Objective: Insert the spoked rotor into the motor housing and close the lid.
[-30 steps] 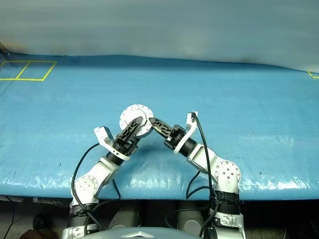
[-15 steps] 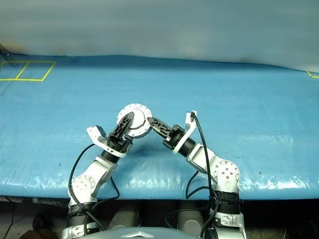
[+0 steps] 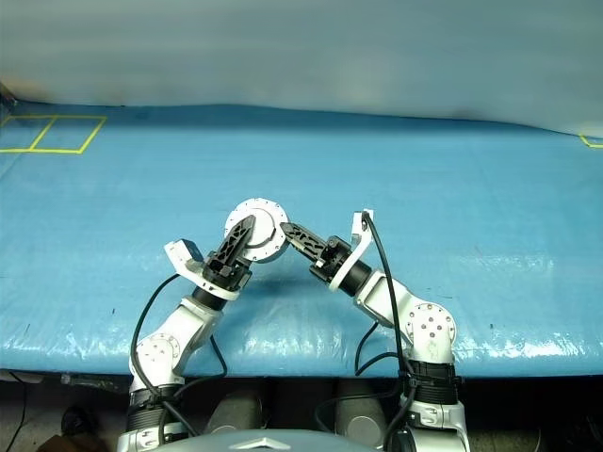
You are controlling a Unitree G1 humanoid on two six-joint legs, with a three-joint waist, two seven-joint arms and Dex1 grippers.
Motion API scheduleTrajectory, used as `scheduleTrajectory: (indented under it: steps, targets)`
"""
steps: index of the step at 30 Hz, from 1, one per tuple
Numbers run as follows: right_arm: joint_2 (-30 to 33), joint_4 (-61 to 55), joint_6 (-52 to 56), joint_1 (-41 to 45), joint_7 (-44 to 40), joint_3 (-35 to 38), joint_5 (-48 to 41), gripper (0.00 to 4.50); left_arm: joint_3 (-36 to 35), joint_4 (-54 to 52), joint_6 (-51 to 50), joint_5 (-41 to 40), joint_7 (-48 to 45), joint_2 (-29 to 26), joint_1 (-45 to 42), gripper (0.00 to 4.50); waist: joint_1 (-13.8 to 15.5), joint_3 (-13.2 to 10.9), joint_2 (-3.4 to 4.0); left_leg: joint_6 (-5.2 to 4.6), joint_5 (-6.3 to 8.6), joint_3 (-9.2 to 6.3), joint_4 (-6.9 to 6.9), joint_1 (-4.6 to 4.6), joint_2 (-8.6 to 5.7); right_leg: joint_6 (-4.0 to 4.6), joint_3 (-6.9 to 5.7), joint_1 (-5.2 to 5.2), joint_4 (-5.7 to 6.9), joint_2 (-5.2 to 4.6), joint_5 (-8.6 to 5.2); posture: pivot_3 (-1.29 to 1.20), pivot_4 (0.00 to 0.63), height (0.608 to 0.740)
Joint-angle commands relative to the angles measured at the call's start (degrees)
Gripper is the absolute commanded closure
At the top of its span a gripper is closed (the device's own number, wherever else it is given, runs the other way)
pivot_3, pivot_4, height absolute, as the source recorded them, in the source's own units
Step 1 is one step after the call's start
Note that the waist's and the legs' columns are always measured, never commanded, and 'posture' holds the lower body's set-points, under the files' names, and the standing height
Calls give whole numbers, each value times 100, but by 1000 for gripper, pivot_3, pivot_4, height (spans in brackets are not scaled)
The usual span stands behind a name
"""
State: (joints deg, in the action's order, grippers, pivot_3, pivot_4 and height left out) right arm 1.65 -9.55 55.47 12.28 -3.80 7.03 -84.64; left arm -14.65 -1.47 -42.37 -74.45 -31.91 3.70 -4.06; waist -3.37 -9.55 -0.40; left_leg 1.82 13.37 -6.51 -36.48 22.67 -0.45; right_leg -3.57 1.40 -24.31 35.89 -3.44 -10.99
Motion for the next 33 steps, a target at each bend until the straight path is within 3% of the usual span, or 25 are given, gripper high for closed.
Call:
scheduleTrajectory:
  steps: [1,2,3,5,9,19,27,33]
  targets:
    - [-55,-293,-161,159,-245,-53,-68,3288,-3,8,55,58,91,41,3,1773,0,0,0,0,0,0,-1,0,0,0,0,1,0,0,0,0,150,740]
    - [-50,-301,-190,154,-308,-59,-1,3288,-9,13,75,64,108,44,3,1773,0,0,0,0,0,0,-3,0,0,-1,0,1,1,0,0,0,150,740]
    - [-22,-320,-207,153,-349,-78,87,2736,-20,19,107,80,132,49,1,1773,0,0,0,0,0,0,-4,0,0,-1,0,2,0,0,1,0,150,740]
    - [7,-367,-260,156,-456,-103,227,2307,-42,40,163,108,168,55,-6,1773,1,0,0,0,0,0,-6,1,0,-2,0,3,1,0,1,0,150,740]
    - [-7,-433,-554,160,-489,-102,610,1022,-59,86,258,178,239,61,-30,1773,-2,0,0,0,0,0,-9,0,-1,-2,0,3,2,0,2,0,150,740]
    - [-65,-252,-1250,195,-415,113,1373,1022,-600,662,1527,805,992,287,-498,1773,9,-1,-2,0,0,-1,-21,3,-1,-5,0,5,4,1,5,0,150,740]
    - [-49,-262,-1239,153,-550,24,1632,1022,-1315,1310,2439,1191,1685,61,-1221,1773,78,-6,-11,-3,2,-3,-36,12,-4,-15,1,6,2,0,13,0,150,740]
    - [-60,-253,-1210,145,-648,-45,1756,1022,-1414,1762,2615,1836,2330,-285,-1514,1773,89,-7,-13,-5,3,-3,-48,10,-5,-23,1,14,2,1,20,0,150,740]
